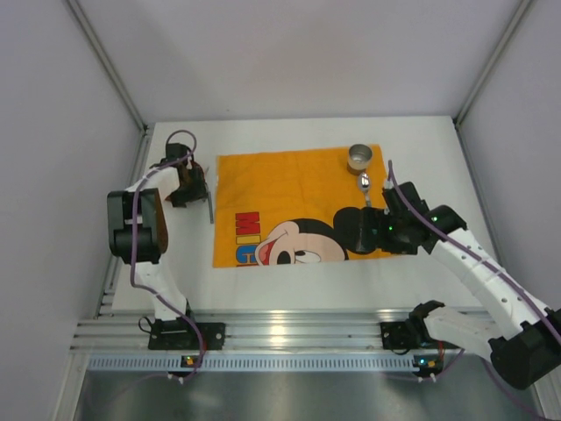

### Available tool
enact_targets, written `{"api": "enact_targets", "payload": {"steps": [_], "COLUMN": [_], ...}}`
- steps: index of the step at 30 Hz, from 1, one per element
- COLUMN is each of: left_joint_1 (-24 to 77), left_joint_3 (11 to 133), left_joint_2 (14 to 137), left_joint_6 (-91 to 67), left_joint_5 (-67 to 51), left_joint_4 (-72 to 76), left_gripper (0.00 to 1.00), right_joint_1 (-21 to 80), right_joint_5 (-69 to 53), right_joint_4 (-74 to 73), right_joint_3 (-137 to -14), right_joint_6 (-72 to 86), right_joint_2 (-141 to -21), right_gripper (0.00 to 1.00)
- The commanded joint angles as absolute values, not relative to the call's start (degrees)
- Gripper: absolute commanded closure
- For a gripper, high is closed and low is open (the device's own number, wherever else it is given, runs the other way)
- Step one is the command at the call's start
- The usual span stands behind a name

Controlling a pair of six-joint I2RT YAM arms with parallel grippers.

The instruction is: Set the dinner table for one person

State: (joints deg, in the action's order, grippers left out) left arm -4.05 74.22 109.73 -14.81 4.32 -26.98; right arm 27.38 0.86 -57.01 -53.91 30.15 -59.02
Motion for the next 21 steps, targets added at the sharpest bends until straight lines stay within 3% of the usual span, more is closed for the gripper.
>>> {"api": "enact_targets", "payload": {"steps": [1,13,21], "left_joint_1": [-4.1,-3.8,-3.8], "left_joint_3": [74.6,73.5,75.7], "left_joint_2": [109.5,96.6,103.6], "left_joint_6": [-13.9,-8.5,-2.6], "left_joint_5": [4.7,-1.9,-2.8], "left_joint_4": [-24.6,-23.1,-21.1], "left_gripper": [0.33,0.30,0.34], "right_joint_1": [28.0,27.9,27.8], "right_joint_5": [2.2,1.0,-1.1], "right_joint_4": [-54.6,-52.0,-51.2], "right_joint_3": [-57.4,-57.6,-57.2], "right_joint_6": [27.9,26.2,25.1], "right_joint_2": [-60.8,-65.2,-66.4], "right_gripper": [0.00,0.00,0.00]}}
